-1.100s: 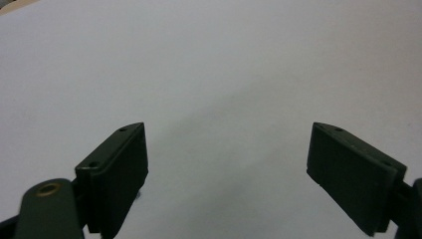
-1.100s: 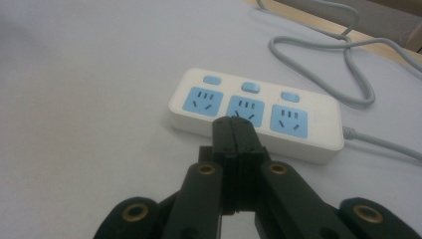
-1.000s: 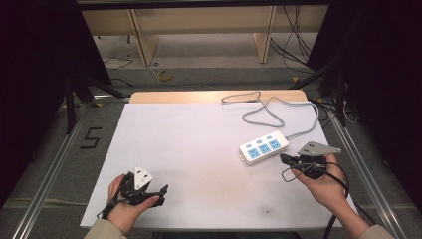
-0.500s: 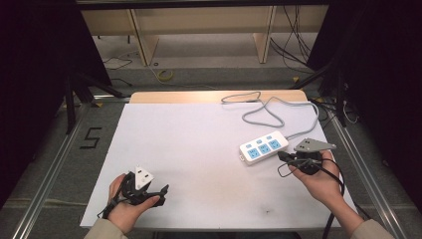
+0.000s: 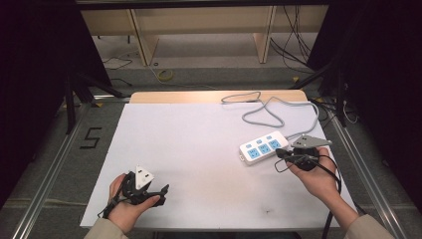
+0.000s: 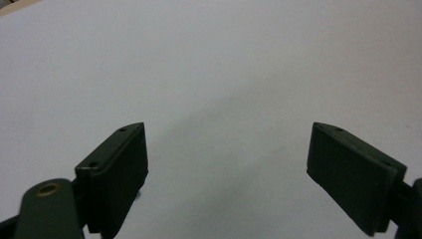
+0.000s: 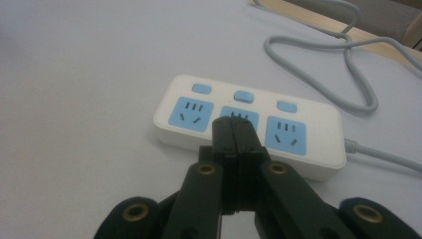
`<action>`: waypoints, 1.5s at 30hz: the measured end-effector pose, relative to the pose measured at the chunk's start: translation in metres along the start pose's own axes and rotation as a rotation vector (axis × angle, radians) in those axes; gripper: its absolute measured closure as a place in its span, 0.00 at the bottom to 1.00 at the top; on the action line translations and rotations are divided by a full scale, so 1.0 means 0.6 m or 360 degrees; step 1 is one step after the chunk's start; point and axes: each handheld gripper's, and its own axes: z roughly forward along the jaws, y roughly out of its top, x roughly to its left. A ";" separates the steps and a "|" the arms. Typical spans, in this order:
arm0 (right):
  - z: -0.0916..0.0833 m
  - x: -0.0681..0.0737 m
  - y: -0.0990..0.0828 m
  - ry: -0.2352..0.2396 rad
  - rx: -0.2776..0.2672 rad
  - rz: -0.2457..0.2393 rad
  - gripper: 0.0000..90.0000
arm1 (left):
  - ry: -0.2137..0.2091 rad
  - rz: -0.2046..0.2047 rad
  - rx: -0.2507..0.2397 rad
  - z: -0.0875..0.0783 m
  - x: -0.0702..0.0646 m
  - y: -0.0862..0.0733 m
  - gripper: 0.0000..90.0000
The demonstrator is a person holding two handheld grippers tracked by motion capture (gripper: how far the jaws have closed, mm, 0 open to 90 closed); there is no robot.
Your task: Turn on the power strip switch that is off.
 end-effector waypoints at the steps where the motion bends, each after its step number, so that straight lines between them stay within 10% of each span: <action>1: 0.001 -0.001 0.000 -0.0001 0.0002 0.0004 1.00 | 0.0000 0.0001 0.0000 0.000 0.000 0.000 0.18; 45: 0.065 -0.023 0.024 -0.0026 0.0096 0.0058 1.00 | -0.0015 0.0012 -0.0009 0.003 -0.004 0.006 0.18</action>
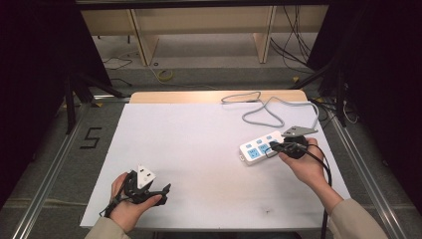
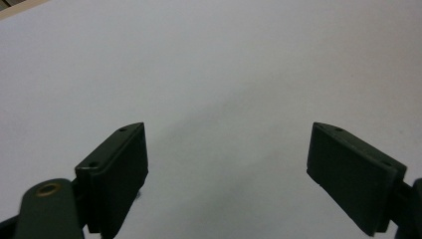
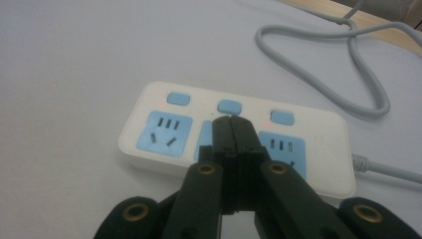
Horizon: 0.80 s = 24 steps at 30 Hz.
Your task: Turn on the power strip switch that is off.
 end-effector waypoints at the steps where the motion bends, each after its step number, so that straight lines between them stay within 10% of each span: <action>1: 0.003 0.000 0.002 -0.0002 0.0004 -0.0002 1.00 | 0.0000 0.0001 0.0003 0.000 0.000 0.000 0.18; 24: 0.026 -0.007 0.011 -0.0006 0.0036 0.0029 1.00 | -0.0006 -0.0003 -0.0006 0.001 -0.002 0.002 0.18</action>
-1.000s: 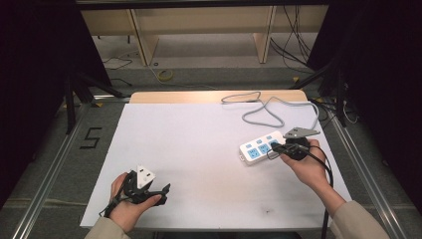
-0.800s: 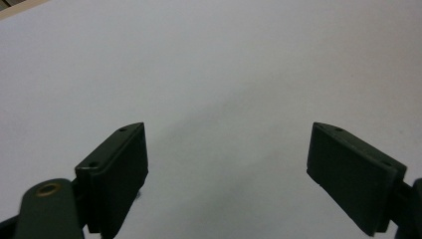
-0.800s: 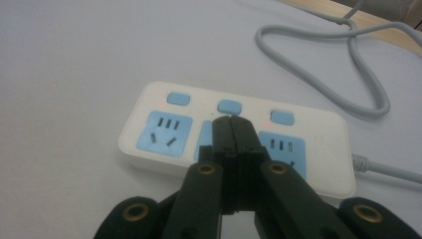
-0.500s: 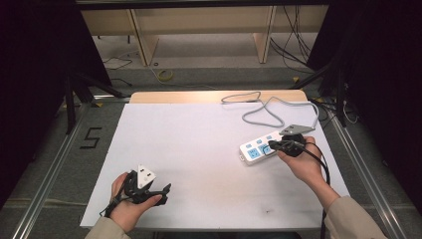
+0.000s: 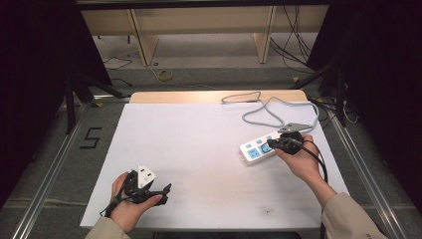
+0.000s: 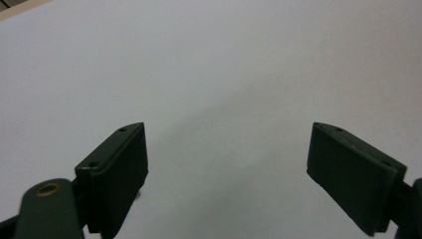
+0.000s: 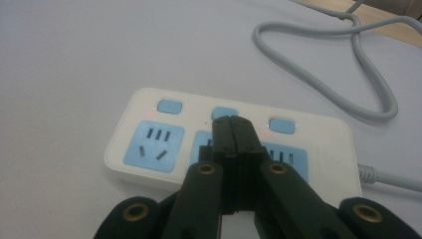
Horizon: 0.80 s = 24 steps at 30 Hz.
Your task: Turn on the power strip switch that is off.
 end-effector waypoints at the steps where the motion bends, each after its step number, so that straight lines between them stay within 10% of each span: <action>1: 0.001 0.000 0.001 0.0000 0.0001 0.0005 1.00 | -0.0001 0.0000 -0.0001 0.000 0.000 0.000 0.18; 24: 0.017 -0.009 0.010 -0.0005 0.0031 0.0017 1.00 | -0.0021 0.0001 -0.0034 -0.001 -0.003 0.003 0.17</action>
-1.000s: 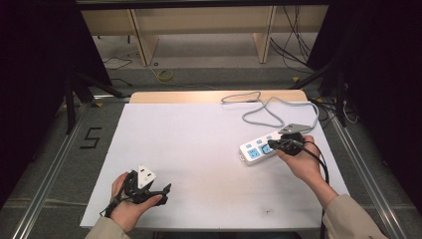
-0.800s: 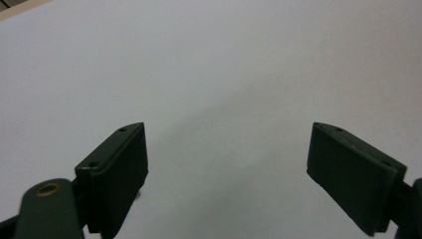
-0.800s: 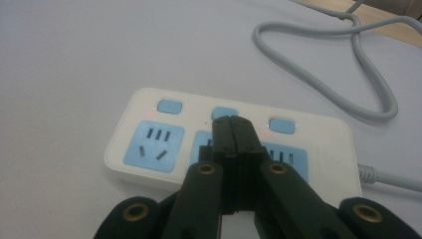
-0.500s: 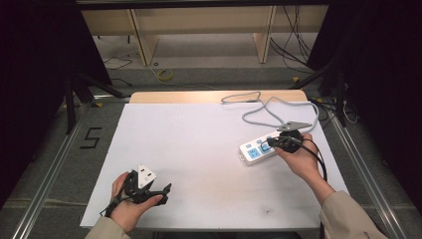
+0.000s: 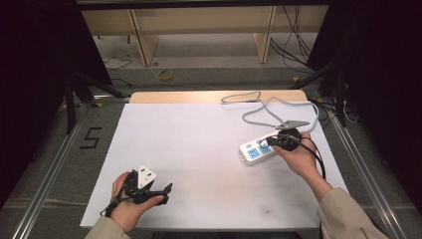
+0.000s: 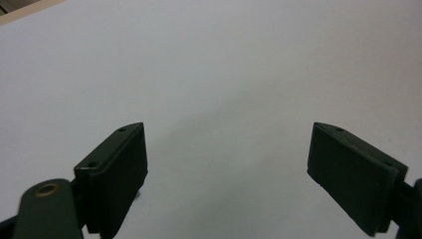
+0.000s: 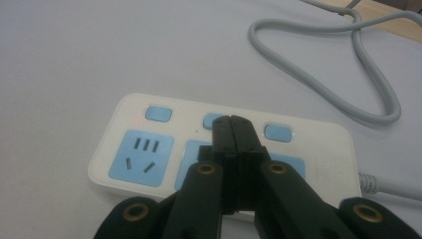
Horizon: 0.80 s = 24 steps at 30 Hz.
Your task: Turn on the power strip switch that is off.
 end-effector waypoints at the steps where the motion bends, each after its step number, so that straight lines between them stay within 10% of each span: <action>1: 0.001 0.000 0.001 0.0001 0.0002 0.0004 1.00 | -0.0002 0.0001 0.0000 0.000 0.000 0.000 0.17; 24: 0.017 -0.007 0.005 -0.0021 0.0057 0.0009 1.00 | -0.0007 -0.0003 0.0007 0.005 -0.003 -0.001 0.17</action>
